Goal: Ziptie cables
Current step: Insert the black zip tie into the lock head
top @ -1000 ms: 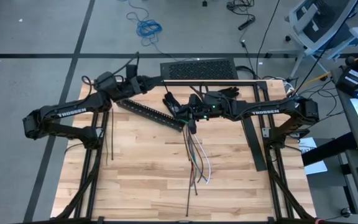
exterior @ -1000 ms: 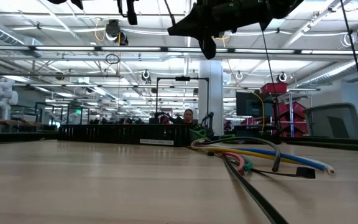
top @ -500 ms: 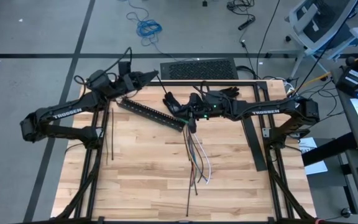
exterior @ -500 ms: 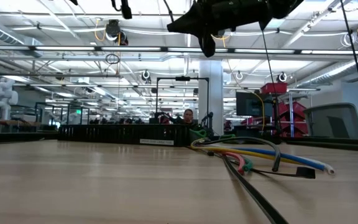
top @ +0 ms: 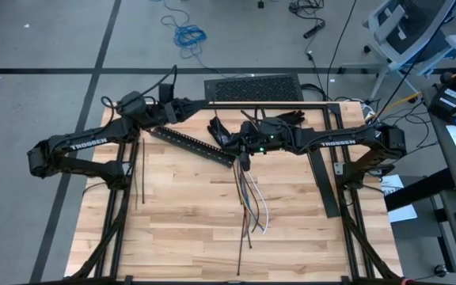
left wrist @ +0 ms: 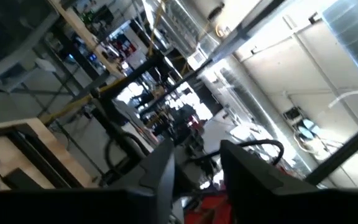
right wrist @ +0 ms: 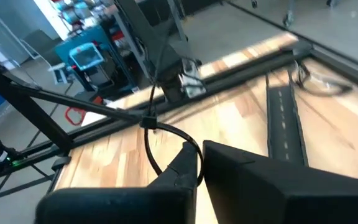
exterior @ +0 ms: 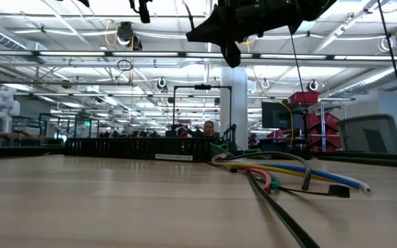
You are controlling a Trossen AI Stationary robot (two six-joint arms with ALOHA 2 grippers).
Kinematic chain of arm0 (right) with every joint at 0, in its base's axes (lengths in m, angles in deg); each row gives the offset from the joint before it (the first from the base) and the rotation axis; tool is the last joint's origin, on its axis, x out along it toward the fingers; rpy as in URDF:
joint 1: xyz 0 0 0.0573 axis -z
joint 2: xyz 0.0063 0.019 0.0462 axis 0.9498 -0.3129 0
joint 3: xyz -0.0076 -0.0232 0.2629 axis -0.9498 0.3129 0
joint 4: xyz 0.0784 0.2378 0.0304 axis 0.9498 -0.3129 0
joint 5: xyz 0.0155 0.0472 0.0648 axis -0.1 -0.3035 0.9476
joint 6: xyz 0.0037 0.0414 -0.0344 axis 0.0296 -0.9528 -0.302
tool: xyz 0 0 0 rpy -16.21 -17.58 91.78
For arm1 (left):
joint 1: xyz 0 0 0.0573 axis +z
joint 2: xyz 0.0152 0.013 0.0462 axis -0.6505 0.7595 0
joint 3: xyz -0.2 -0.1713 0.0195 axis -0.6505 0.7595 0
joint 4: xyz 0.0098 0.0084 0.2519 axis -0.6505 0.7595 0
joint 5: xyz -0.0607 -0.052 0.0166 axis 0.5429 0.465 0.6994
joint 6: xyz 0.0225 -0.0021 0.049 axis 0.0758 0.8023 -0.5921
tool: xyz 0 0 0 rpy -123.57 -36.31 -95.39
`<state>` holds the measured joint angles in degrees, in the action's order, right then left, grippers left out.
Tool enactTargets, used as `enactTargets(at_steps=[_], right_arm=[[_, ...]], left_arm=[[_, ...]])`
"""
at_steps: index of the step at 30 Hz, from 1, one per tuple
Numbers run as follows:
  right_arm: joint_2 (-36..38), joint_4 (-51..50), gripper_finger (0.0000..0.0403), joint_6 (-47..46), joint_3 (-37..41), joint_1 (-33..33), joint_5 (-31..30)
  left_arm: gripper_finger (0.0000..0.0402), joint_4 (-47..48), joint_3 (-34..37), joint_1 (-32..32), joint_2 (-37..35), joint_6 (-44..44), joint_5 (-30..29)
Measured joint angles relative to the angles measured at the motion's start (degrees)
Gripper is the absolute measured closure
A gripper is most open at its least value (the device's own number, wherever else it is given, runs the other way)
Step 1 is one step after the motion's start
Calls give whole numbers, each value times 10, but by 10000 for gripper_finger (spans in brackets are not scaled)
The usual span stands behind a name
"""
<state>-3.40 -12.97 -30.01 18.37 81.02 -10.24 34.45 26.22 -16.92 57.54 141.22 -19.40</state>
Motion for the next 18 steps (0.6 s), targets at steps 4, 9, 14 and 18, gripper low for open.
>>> enactTargets(at_steps=[4, 9, 14, 18], right_arm=[[0, -51, 351, -1, 0, 0, -24], [0, -97, 293, 24, 0, 0, -70], [18, -114, 244, 53, 0, 8, -75], [67, -168, 226, 48, -1, 27, -90]], left_arm=[[231, 2, 0, -10, 0, -3, 3], [205, 2, 0, -13, 0, 0, 39], [203, 2, 0, -13, 0, 1, 101], [205, 43, 0, -23, -12, -6, 155]])
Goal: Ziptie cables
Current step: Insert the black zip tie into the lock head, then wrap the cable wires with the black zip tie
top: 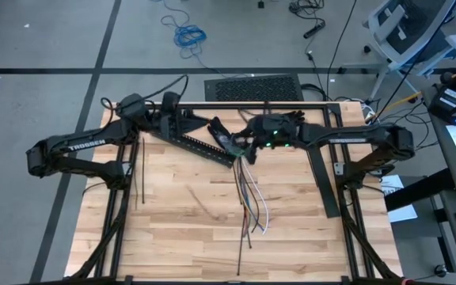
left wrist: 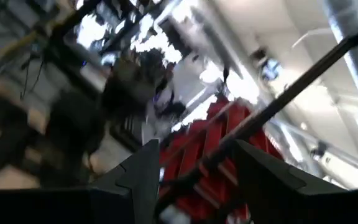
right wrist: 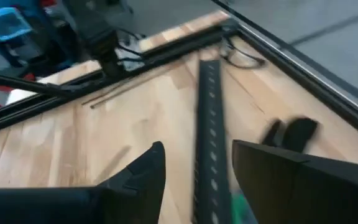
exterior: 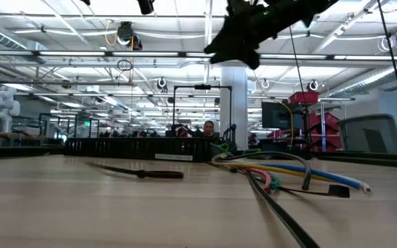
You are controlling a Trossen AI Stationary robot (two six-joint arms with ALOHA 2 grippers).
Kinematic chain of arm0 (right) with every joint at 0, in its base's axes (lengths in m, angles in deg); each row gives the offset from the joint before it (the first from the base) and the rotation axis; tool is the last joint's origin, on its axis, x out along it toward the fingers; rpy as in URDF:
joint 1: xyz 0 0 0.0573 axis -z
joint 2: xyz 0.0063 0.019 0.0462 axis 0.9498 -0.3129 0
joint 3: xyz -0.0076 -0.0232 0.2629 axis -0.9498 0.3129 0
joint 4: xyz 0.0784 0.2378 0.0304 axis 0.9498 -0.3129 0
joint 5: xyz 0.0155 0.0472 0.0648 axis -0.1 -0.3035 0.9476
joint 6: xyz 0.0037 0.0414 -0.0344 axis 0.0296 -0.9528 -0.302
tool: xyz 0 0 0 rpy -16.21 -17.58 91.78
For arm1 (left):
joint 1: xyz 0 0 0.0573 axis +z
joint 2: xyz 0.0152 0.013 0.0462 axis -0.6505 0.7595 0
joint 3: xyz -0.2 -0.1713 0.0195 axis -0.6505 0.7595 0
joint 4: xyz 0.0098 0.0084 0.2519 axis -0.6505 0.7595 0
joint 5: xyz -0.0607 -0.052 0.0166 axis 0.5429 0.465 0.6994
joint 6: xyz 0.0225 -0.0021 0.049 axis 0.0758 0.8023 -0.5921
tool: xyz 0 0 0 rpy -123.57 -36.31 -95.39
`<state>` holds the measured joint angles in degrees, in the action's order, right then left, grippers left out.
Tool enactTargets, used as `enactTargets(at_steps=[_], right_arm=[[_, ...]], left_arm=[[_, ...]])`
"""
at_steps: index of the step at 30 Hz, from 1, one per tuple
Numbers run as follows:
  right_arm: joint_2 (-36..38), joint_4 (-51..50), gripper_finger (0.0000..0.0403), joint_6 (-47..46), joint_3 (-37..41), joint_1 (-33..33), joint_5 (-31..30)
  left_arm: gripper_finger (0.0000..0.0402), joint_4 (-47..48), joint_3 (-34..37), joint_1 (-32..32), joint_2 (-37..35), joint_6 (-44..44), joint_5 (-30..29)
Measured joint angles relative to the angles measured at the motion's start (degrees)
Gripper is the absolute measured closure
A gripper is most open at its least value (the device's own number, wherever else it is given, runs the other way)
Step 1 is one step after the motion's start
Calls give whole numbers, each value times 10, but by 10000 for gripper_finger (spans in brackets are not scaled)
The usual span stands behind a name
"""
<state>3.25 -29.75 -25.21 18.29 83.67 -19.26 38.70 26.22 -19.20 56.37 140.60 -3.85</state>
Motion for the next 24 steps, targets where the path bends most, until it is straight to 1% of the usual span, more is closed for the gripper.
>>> enactTargets(at_steps=[2, 3, 5, 7, 9, 12, 13, 15, 17, 18, 21, 24], right_arm=[[34, -76, 225, -6, -1, 7, -2], [52, -122, 225, -6, -1, 9, -2], [80, -216, 228, -8, -1, 8, -1], [102, -309, 230, -19, -1, -1, -1], [119, -391, 231, -39, -1, -14, 1], [126, -477, 231, -75, 0, -40, 0], [126, -489, 231, -86, 1, -49, -8], [122, -485, 231, -108, 12, -63, -43], [112, -463, 232, -123, 30, -69, -83], [106, -443, 232, -126, 41, -68, -91], [72, -395, 232, -115, 74, -40, -84], [14, -351, 232, -64, 85, 12, -56]], left_arm=[[205, 79, 0, -16, -9, -41, -5], [206, 129, 0, -28, -12, -72, -22], [206, 236, 0, -55, -14, -141, -78], [206, 324, 1, -84, -13, -194, -148], [206, 354, 11, -112, -8, -210, -207], [206, 346, 36, -149, -2, -208, -268], [206, 334, 44, -161, 2, -208, -288], [206, 308, 65, -176, 4, -207, -330], [206, 302, 88, -185, 4, -203, -366], [206, 292, 98, -187, 5, -196, -375], [206, 283, 120, -186, 4, -181, -384], [206, 279, 133, -178, 5, -178, -384]])
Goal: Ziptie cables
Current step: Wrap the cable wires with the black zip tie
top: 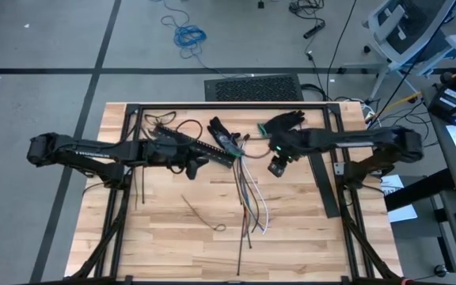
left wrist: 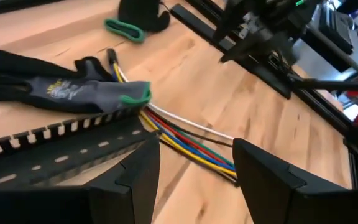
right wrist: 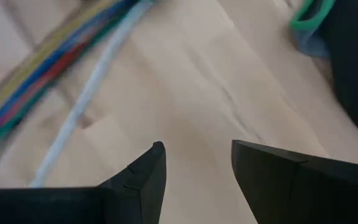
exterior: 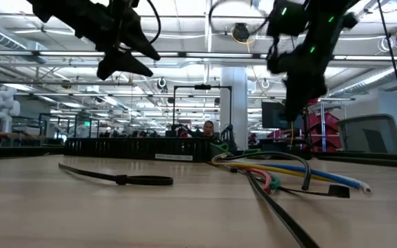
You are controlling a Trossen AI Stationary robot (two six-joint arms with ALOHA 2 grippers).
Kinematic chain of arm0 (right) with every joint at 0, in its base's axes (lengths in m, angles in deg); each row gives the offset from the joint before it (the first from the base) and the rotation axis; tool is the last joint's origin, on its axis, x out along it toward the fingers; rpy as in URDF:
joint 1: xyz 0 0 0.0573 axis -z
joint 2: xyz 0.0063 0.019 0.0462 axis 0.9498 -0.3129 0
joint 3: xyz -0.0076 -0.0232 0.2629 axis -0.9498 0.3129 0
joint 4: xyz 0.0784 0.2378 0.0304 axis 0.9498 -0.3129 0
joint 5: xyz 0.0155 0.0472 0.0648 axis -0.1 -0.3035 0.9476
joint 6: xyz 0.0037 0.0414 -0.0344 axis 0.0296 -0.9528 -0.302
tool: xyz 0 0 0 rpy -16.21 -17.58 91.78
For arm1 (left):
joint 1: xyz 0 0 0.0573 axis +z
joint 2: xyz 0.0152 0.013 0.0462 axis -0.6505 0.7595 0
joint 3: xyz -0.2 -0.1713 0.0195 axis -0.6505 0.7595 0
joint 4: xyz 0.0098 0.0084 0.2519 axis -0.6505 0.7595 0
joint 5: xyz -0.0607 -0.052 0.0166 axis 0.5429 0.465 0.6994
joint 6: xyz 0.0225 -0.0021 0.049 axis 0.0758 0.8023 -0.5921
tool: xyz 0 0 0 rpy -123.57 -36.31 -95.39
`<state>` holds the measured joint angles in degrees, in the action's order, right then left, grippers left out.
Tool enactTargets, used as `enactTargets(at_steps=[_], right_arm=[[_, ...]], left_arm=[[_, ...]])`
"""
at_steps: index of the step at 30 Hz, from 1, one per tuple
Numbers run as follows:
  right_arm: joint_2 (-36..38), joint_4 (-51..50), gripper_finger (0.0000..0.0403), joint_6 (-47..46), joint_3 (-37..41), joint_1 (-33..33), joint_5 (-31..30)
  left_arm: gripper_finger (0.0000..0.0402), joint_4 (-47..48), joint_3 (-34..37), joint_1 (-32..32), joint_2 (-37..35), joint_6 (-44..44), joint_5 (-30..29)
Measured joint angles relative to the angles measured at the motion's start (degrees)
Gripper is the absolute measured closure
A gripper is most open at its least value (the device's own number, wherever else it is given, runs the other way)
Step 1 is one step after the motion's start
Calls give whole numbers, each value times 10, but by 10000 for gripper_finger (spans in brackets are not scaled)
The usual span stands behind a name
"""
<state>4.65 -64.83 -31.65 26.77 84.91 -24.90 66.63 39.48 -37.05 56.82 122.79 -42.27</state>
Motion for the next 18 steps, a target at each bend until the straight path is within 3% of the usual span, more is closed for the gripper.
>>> enactTargets(at_steps=[5, 9, 14, 18], right_arm=[[-112, 62, 232, 75, -41, 99, 119], [-194, -26, 232, 173, -139, 121, 202], [-294, -206, 232, 297, -272, 113, 207], [-336, -205, 232, 236, -311, 123, 197]], left_arm=[[206, -10, 3, 19, 0, 5, -1], [206, -11, 3, 22, 0, 7, -2], [206, -15, 3, 13, 0, 8, -3], [206, -23, 2, 8, 0, 36, -11]])
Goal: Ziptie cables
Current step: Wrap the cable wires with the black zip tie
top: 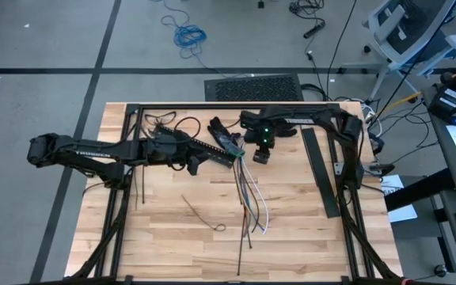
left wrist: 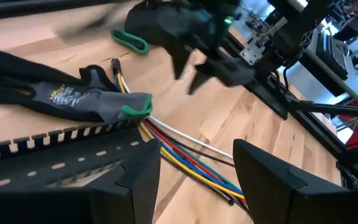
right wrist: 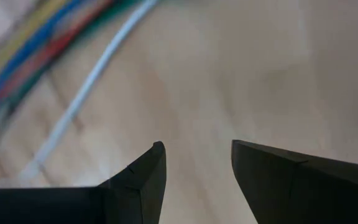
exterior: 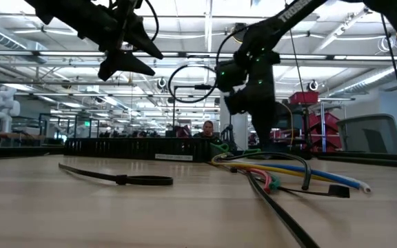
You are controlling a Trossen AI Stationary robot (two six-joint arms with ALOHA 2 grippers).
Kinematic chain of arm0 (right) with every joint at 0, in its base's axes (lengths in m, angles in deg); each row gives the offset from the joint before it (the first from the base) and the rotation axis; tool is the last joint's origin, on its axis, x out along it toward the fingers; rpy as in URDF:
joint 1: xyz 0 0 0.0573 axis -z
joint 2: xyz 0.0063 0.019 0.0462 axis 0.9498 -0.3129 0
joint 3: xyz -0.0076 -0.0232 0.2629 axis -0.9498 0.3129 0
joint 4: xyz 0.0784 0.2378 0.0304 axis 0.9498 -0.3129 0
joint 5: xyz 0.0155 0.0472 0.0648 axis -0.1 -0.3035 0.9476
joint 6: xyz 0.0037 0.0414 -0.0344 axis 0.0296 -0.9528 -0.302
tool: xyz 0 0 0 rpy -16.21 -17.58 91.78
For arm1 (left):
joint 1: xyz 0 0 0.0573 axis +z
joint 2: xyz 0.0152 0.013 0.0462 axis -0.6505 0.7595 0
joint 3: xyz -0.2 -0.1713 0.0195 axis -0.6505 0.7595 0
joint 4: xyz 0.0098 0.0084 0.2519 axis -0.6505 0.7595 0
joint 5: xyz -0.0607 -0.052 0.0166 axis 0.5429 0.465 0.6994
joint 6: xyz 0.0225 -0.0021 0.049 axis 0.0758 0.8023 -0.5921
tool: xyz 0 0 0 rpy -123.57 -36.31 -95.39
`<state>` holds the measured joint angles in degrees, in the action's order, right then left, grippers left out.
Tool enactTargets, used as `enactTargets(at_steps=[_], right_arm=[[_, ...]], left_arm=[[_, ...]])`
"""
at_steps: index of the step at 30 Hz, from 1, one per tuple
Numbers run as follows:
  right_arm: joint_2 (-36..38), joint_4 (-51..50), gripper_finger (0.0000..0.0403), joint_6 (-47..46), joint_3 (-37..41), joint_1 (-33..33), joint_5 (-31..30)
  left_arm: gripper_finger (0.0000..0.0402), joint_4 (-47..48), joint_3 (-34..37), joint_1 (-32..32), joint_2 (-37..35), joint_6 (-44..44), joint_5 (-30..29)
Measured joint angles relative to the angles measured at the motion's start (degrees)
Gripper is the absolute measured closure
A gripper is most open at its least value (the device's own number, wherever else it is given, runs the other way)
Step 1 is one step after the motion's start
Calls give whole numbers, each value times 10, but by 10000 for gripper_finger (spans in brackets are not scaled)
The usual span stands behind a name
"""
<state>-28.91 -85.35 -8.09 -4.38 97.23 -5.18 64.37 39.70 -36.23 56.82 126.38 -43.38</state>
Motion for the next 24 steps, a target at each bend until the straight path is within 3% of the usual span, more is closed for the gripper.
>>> enactTargets(at_steps=[6, 10, 24], right_arm=[[27, 152, 232, -240, 8, 51, 15], [72, 264, 232, -424, 24, 75, -20], [19, 249, 268, -703, 27, -8, -173]], left_arm=[[206, 1, 0, -10, 0, 0, -2], [206, 1, 0, -14, 0, -1, -2], [206, 3, 0, -14, 0, -45, 4]])
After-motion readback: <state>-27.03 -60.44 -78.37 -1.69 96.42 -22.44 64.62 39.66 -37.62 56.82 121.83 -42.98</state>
